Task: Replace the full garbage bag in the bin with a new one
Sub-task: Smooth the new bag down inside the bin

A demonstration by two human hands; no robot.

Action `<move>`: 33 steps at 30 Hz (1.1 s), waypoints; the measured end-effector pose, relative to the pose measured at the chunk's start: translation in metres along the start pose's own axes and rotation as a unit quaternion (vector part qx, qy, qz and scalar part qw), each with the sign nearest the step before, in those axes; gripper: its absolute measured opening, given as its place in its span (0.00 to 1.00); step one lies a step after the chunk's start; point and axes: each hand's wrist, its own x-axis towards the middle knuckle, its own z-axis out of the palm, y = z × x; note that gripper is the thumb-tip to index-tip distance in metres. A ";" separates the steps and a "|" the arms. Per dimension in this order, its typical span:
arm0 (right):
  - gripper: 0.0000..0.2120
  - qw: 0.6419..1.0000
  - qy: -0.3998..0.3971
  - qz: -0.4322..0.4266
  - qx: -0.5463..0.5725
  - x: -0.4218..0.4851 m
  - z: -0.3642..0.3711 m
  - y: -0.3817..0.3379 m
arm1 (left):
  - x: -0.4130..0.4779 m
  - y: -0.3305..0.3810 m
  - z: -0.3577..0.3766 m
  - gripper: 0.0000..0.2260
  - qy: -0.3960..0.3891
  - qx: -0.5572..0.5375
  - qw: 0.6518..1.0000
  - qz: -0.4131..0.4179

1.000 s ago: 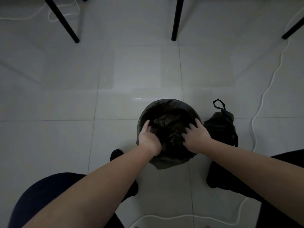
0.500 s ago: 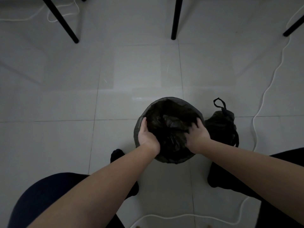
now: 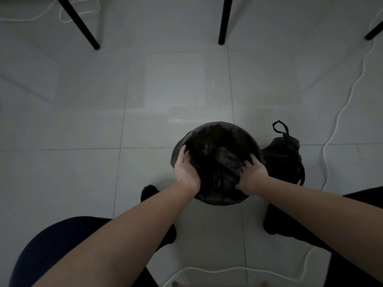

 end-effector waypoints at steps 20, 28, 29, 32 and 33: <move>0.20 0.977 0.148 -0.085 0.131 0.009 -0.010 -0.013 | 0.013 0.010 -0.002 0.30 0.035 -0.039 0.995 0.082; 0.34 1.000 0.005 0.007 -0.019 0.006 0.004 -0.006 | 0.011 0.002 0.003 0.33 -0.006 0.031 0.998 0.056; 0.32 1.000 -0.003 0.001 -0.007 0.006 0.000 -0.008 | 0.012 0.001 0.002 0.33 0.002 0.031 0.998 0.053; 0.22 0.995 0.083 -0.040 0.043 0.000 -0.013 -0.008 | 0.013 -0.001 -0.003 0.30 0.034 0.007 0.998 0.057; 0.19 0.987 0.145 -0.050 0.051 -0.001 -0.016 -0.006 | 0.013 -0.001 -0.004 0.29 0.062 -0.009 0.996 0.065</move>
